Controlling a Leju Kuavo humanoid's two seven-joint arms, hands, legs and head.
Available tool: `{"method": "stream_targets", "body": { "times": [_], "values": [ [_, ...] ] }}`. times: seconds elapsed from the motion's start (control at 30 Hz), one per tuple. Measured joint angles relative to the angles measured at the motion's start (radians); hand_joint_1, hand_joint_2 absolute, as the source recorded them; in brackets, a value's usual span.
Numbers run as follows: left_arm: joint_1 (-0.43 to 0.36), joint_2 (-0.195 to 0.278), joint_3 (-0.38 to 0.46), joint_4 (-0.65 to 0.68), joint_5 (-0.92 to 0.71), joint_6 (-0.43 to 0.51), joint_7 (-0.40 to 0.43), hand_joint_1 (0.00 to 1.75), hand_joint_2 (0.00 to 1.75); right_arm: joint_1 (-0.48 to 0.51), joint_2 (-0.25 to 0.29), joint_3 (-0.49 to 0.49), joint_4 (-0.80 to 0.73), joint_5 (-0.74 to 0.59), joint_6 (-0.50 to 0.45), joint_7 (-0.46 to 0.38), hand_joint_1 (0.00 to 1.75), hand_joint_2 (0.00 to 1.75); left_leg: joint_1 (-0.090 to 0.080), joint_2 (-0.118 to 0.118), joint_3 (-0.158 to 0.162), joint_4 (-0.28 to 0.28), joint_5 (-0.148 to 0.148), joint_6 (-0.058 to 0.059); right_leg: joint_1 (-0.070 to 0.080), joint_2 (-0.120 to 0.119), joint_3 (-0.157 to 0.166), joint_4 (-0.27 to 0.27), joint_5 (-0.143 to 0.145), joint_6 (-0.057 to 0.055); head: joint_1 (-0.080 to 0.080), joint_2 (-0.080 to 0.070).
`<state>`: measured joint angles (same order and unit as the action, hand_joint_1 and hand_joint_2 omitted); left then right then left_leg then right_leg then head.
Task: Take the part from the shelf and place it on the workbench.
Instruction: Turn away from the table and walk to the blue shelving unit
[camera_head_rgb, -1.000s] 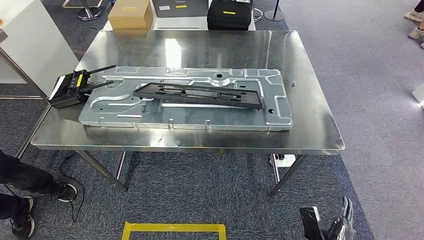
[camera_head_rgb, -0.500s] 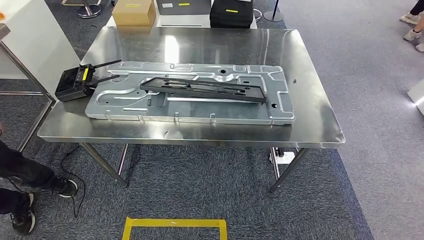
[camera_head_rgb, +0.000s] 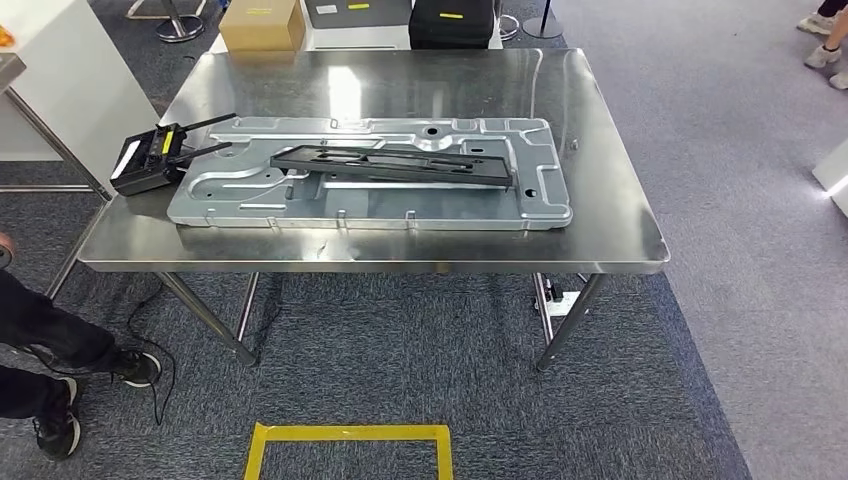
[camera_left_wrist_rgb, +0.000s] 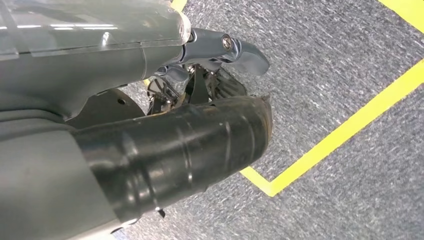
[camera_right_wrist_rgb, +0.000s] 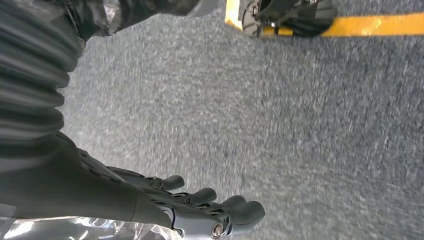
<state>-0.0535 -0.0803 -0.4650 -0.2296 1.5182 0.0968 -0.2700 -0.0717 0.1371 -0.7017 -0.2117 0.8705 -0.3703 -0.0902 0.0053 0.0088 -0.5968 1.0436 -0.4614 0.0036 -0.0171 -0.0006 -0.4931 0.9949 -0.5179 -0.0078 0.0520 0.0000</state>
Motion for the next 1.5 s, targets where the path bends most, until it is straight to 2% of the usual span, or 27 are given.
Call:
{"method": "stream_targets", "body": {
  "times": [0.1,0.13,0.17,0.2,0.3,0.33,0.37,0.43,0.5,0.53,0.6,0.63,0.67,0.7,0.73,0.8,0.87,1.0,1.07,1.13,1.17,1.2,1.23,1.3,1.37,1.47,1.5],
  "values": [
    [0.000,0.002,0.000,0.000,0.000,0.002,-0.003,0.00,0.00,0.001,0.003,0.003,0.001,0.004,0.042,-0.031,0.00,0.00,0.003,-0.002,-0.056,0.164,-0.125,-0.009,0.003,-0.003,-0.030,-0.001,0.023,-0.017,-0.001,0.000],
    [0.001,0.003,0.000,0.000,0.000,0.003,-0.004,0.00,0.00,0.002,0.004,0.004,0.002,0.005,0.060,-0.039,0.00,0.00,0.003,-0.002,-0.069,0.220,-0.152,-0.010,0.006,-0.003,-0.040,0.001,0.029,-0.018,-0.001,0.000],
    [0.001,0.004,0.000,0.000,0.000,0.004,-0.003,0.00,0.00,0.003,0.005,0.006,0.003,0.006,0.079,-0.047,0.00,0.00,0.003,-0.002,-0.068,0.249,-0.158,-0.009,0.009,-0.003,-0.050,0.003,0.035,-0.018,-0.001,0.000],
    [0.001,0.004,0.000,0.000,0.000,0.006,-0.003,0.00,0.00,0.004,0.006,0.007,0.004,0.008,0.094,-0.053,0.00,0.00,0.003,-0.002,-0.051,0.243,-0.146,-0.008,0.011,-0.003,-0.058,0.006,0.040,-0.018,-0.001,0.000],
    [-0.001,0.008,0.000,0.000,0.000,0.010,-0.003,0.00,0.00,0.005,0.010,0.012,0.008,0.012,0.124,-0.063,0.00,0.00,-0.002,-0.001,0.094,0.037,-0.081,0.010,0.017,-0.004,-0.072,0.016,0.050,-0.013,-0.001,0.000],
    [-0.002,0.009,0.000,0.000,0.000,0.012,-0.003,0.00,0.00,0.005,0.011,0.013,0.008,0.013,0.133,-0.065,0.00,0.00,-0.005,0.000,0.129,-0.022,-0.071,0.015,0.018,-0.004,-0.074,0.019,0.053,-0.009,-0.001,0.000],
    [-0.004,0.010,0.000,0.000,0.000,0.014,-0.004,0.00,0.00,0.005,0.012,0.014,0.009,0.012,0.144,-0.067,0.00,0.00,-0.007,0.000,0.142,-0.050,-0.071,0.019,0.018,-0.004,-0.075,0.021,0.057,-0.004,-0.001,0.000],
    [-0.005,0.010,0.000,0.000,0.000,0.016,-0.004,0.00,0.00,0.005,0.012,0.016,0.009,0.009,0.165,-0.067,0.00,0.00,-0.008,0.001,0.137,-0.059,-0.063,0.027,0.019,-0.005,-0.079,0.020,0.067,0.009,0.000,0.000],
    [-0.005,0.011,0.000,0.000,0.000,0.018,-0.004,0.00,0.00,0.006,0.012,0.016,0.009,0.005,0.176,-0.067,0.00,0.00,-0.002,0.003,0.128,-0.068,-0.049,0.042,0.018,-0.002,-0.089,0.039,0.046,0.020,0.001,0.000],
    [-0.005,0.011,0.000,0.000,0.000,0.019,-0.004,0.00,0.00,0.007,0.012,0.016,0.009,0.003,0.178,-0.067,0.00,0.00,0.001,0.005,0.120,-0.072,-0.039,0.049,0.017,-0.001,-0.102,0.072,0.014,0.025,0.001,0.000],
    [-0.004,0.012,0.000,0.000,0.000,0.020,-0.004,0.00,0.00,0.008,0.012,0.016,0.010,0.001,0.180,-0.067,0.00,0.00,0.001,0.007,0.101,-0.071,-0.025,0.056,0.010,0.000,-0.143,0.191,-0.076,0.034,0.003,0.000],
    [-0.003,0.012,0.000,0.000,0.000,0.020,-0.004,0.00,0.00,0.009,0.012,0.016,0.010,0.001,0.181,-0.067,0.00,0.00,0.000,0.008,0.091,-0.069,-0.019,0.056,0.007,0.000,-0.160,0.251,-0.106,0.039,0.003,0.000],
    [-0.003,0.012,0.000,0.000,0.000,0.020,-0.004,0.00,0.00,0.009,0.012,0.016,0.010,0.001,0.182,-0.067,0.00,0.00,0.000,0.008,0.082,-0.066,-0.014,0.055,0.004,0.000,-0.167,0.289,-0.119,0.042,0.003,0.000],
    [-0.003,0.012,0.000,0.000,0.000,0.020,-0.004,0.00,0.00,0.009,0.012,0.016,0.010,0.001,0.185,-0.067,0.00,0.00,0.000,0.008,0.074,-0.062,-0.010,0.053,0.002,0.000,-0.153,0.288,-0.110,0.045,0.003,0.000],
    [-0.003,0.012,0.000,0.000,0.000,0.020,-0.004,0.00,0.00,0.009,0.012,0.016,0.010,0.001,0.188,-0.068,0.00,0.00,0.001,0.008,0.066,-0.056,-0.007,0.051,0.000,0.000,-0.118,0.243,-0.083,0.046,0.003,0.000],
    [-0.003,0.013,0.000,0.000,0.000,0.020,-0.004,0.00,0.00,0.009,0.012,0.016,0.010,0.001,0.193,-0.075,0.00,0.00,0.001,0.007,0.053,-0.044,-0.004,0.046,-0.003,0.001,-0.024,0.095,-0.034,0.044,0.003,0.000],
    [-0.004,0.013,0.000,0.000,0.000,0.021,-0.004,0.00,0.00,0.009,0.012,0.016,0.010,0.002,0.196,-0.089,0.00,0.00,-0.001,0.006,0.045,-0.036,0.001,0.036,0.001,0.005,0.020,0.012,-0.017,0.036,0.002,0.000],
    [-0.003,0.014,0.001,0.000,0.000,0.026,-0.003,0.00,0.00,0.008,0.012,0.018,0.010,0.007,0.194,-0.109,0.00,0.00,-0.001,0.003,0.029,-0.024,0.001,0.009,0.001,0.004,0.001,-0.001,-0.001,0.011,0.002,0.000],
    [-0.001,0.015,0.001,0.000,0.000,0.029,-0.003,0.00,0.00,0.008,0.012,0.018,0.010,0.010,0.192,-0.117,0.00,0.00,0.002,0.000,-0.002,0.048,-0.068,0.001,-0.002,0.000,-0.016,-0.007,0.015,-0.005,0.001,0.000],
    [0.001,0.015,0.002,0.000,0.000,0.031,-0.001,0.00,0.00,0.009,0.012,0.019,0.010,0.012,0.188,-0.134,0.00,0.00,0.003,-0.001,-0.042,0.174,-0.152,-0.004,0.001,-0.001,-0.037,-0.004,0.029,-0.011,0.000,0.000],
    [0.002,0.015,0.002,0.000,0.000,0.033,0.000,0.00,0.00,0.010,0.012,0.019,0.011,0.013,0.186,-0.148,0.00,0.00,0.004,-0.001,-0.052,0.221,-0.170,-0.005,0.003,-0.001,-0.047,-0.002,0.035,-0.012,0.000,0.000],
    [0.003,0.015,0.003,0.000,0.000,0.035,0.002,0.00,0.00,0.010,0.012,0.019,0.011,0.014,0.182,-0.163,0.00,0.00,0.004,-0.001,-0.046,0.238,-0.167,-0.005,0.004,-0.001,-0.056,0.001,0.040,-0.011,0.000,0.000],
    [0.003,0.015,0.003,0.000,0.000,0.036,0.003,0.00,0.00,0.010,0.012,0.019,0.011,0.016,0.176,-0.179,0.00,0.00,0.004,-0.001,-0.021,0.215,-0.146,-0.003,0.005,-0.001,-0.064,0.005,0.044,-0.009,0.000,0.000],
    [0.003,0.016,0.005,0.000,0.000,0.037,0.007,0.00,0.00,0.010,0.013,0.021,0.011,0.026,0.157,-0.203,0.00,0.00,0.004,0.000,0.072,0.077,-0.096,0.004,0.006,-0.001,-0.075,0.014,0.049,-0.004,0.000,0.000],
    [0.002,0.016,0.008,0.000,0.000,0.038,0.011,0.00,0.00,0.009,0.015,0.026,0.010,0.038,0.131,-0.219,0.00,0.00,-0.001,0.000,0.137,-0.034,-0.077,0.012,0.008,-0.001,-0.081,0.022,0.055,0.005,0.000,0.000],
    [0.004,0.016,0.015,0.000,0.000,0.041,0.015,0.00,0.00,0.009,0.016,0.033,0.010,0.053,0.102,-0.238,0.00,0.00,-0.002,0.000,0.135,-0.058,-0.069,0.025,0.010,-0.001,-0.087,0.025,0.067,0.023,0.001,0.000],
    [0.003,0.016,0.018,0.000,0.000,0.041,0.015,0.00,0.00,0.009,0.017,0.035,0.011,0.056,0.097,-0.242,0.00,0.00,0.001,0.001,0.130,-0.061,-0.062,0.032,0.010,0.000,-0.092,0.032,0.059,0.028,0.001,0.000]
  ]
}}
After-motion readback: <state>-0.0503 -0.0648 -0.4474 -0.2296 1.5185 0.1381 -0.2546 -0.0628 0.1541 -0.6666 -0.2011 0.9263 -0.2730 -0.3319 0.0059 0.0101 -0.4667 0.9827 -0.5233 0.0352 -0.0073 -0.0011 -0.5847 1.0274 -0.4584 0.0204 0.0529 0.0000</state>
